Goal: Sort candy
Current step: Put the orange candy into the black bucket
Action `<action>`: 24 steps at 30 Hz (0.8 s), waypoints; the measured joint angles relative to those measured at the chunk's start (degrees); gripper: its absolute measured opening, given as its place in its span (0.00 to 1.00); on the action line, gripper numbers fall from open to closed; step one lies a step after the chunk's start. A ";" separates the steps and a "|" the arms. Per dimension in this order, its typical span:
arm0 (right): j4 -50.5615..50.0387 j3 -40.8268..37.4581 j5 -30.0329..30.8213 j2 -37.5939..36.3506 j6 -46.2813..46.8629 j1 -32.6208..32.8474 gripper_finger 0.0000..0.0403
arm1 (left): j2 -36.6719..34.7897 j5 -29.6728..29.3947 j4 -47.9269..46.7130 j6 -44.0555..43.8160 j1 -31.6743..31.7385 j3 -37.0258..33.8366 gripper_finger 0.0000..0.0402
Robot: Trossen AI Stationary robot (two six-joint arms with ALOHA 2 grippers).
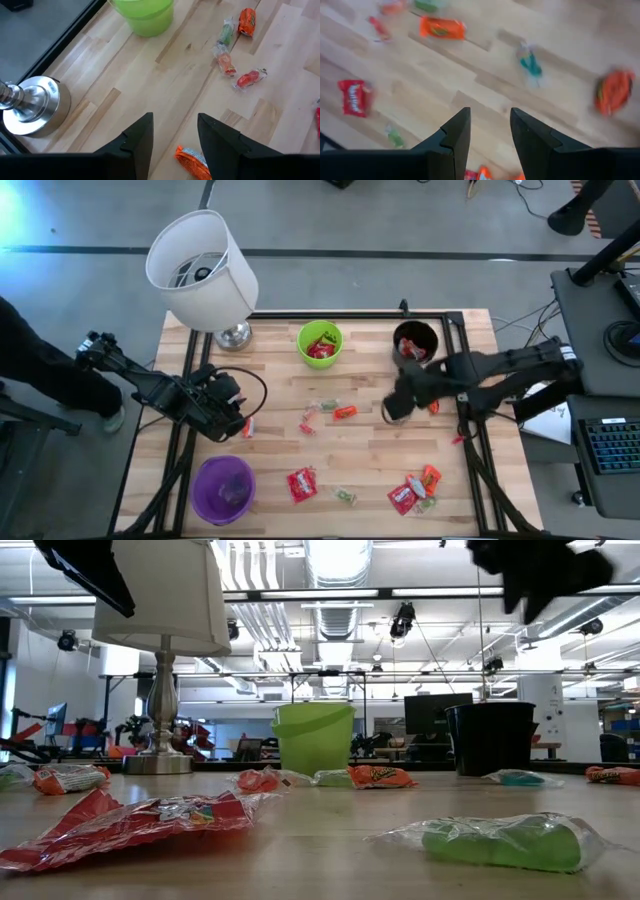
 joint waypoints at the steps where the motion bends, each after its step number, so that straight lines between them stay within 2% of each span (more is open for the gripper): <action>1: -0.79 -0.46 0.34 0.00 3.36 1.91 0.32 | 0.00 0.00 0.01 0.00 0.00 0.00 0.34; 7: -2.02 -4.36 -0.26 -0.07 23.24 12.19 0.35 | 0.00 0.02 0.01 0.00 0.00 0.00 0.34; 17: 1.40 -11.32 -3.47 0.17 51.32 27.34 0.47 | 0.00 0.04 0.04 2.35 0.00 0.00 0.34; 20: 4.79 -12.83 -3.46 1.16 57.05 30.82 0.49 | 0.00 0.04 0.07 2.78 0.00 0.00 0.34; 24: 8.49 -13.85 -5.81 4.46 57.88 32.47 0.50 | -0.01 0.04 0.69 2.78 0.00 0.00 0.34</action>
